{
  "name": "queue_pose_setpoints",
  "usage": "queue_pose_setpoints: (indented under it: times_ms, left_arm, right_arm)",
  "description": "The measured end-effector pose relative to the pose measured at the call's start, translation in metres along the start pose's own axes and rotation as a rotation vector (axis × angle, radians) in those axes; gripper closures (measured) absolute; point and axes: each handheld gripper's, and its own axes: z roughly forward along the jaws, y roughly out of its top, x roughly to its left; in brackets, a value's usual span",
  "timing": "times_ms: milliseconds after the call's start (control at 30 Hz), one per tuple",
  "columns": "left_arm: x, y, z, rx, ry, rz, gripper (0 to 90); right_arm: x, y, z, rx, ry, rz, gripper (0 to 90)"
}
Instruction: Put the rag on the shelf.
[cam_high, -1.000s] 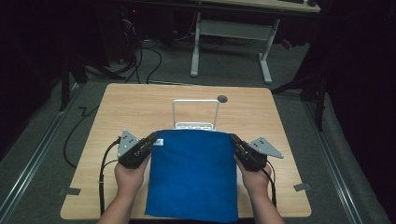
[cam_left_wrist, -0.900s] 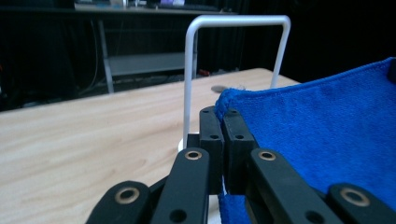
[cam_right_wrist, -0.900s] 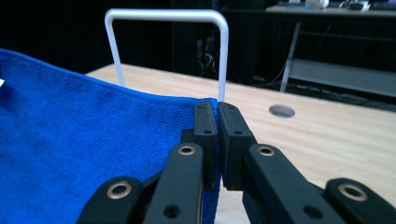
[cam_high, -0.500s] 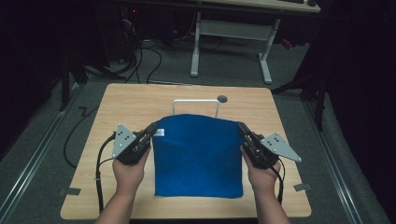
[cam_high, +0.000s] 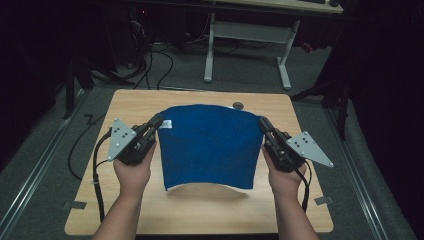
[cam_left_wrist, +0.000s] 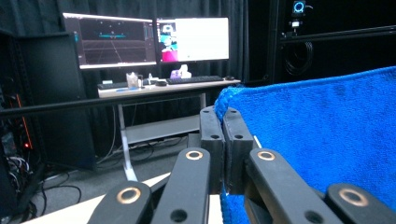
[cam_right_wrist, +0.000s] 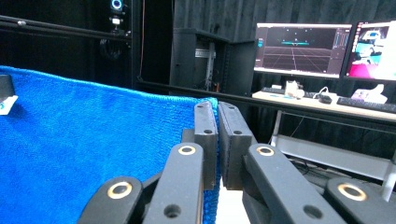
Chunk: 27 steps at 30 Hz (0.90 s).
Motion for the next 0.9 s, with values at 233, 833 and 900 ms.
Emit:
queue_pose_setpoints:
  times_ms: [233,833,900]
  left_arm:
    - [0.005,0.011,0.005,-0.012,0.000,0.007,89.1]
    - [0.034,0.019,0.053,0.018,0.018,0.064,89.2]
    - [0.038,0.020,0.062,0.024,0.033,0.086,89.2]
  right_arm:
    - [-0.006,0.010,0.004,-0.014,-0.016,0.003,87.9]
    - [-0.030,0.018,0.039,0.015,-0.072,0.009,88.0]
    - [-0.032,0.021,0.045,0.014,-0.077,0.003,88.0]
